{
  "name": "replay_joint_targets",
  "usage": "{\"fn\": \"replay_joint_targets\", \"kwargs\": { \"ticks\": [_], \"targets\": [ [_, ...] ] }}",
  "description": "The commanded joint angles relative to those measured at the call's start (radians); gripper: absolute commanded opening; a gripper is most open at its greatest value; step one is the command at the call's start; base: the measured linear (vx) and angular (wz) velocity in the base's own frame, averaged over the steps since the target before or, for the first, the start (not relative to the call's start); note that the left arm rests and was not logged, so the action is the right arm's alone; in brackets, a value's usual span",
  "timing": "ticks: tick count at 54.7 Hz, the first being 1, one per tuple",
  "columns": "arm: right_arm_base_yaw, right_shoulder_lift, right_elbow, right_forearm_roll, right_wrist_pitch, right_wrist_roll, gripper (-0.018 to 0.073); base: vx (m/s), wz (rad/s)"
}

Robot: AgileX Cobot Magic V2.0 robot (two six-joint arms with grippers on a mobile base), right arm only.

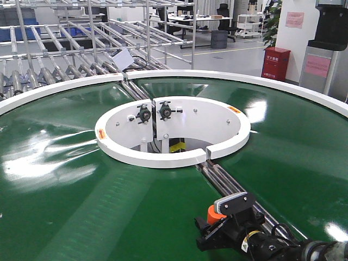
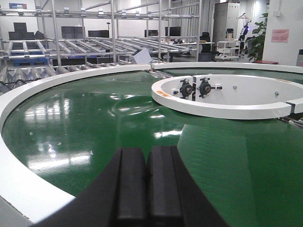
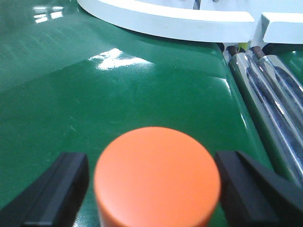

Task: Grab orange capacitor from left shelf to right conveyor

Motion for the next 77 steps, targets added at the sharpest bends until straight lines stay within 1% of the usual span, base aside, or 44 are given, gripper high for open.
{"fn": "replay_joint_targets", "kwargs": {
  "ticks": [1, 6, 12, 21, 28, 43, 47, 54, 59, 68, 77],
  "targets": [
    [-0.005, -0.054, -0.024, -0.005, -0.074, 0.003, 0.0666, 0.00, 0.00],
    [-0.005, -0.070, -0.024, -0.006, -0.059, 0.002, 0.0689, 0.00, 0.00],
    [-0.005, -0.112, -0.024, -0.004, 0.010, -0.020, 0.0687, 0.00, 0.00],
    [-0.005, -0.220, -0.024, -0.002, 0.203, -0.024, 0.0684, 0.00, 0.00],
    [-0.005, -0.345, -0.024, -0.001, 0.424, -0.024, 0.0680, 0.00, 0.00],
    [-0.005, -0.705, -0.024, 0.037, 1.051, -0.028, 0.0659, 0.00, 0.00],
    [-0.003, -0.798, -0.021, 0.055, 1.173, -0.044, 0.0647, 0.00, 0.00],
    [-0.002, -0.961, -0.017, 0.133, 1.346, -0.107, 0.0618, 0.00, 0.00],
    [-0.002, -1.079, 0.039, 0.168, 1.371, -0.147, 0.0589, 0.00, 0.00],
    [-0.002, -1.327, 0.206, 0.163, 1.364, -0.138, 0.0557, 0.00, 0.00],
    [-0.003, -1.545, 0.318, 0.164, 1.379, -0.124, 0.0545, 0.00, 0.00]
  ]
}}
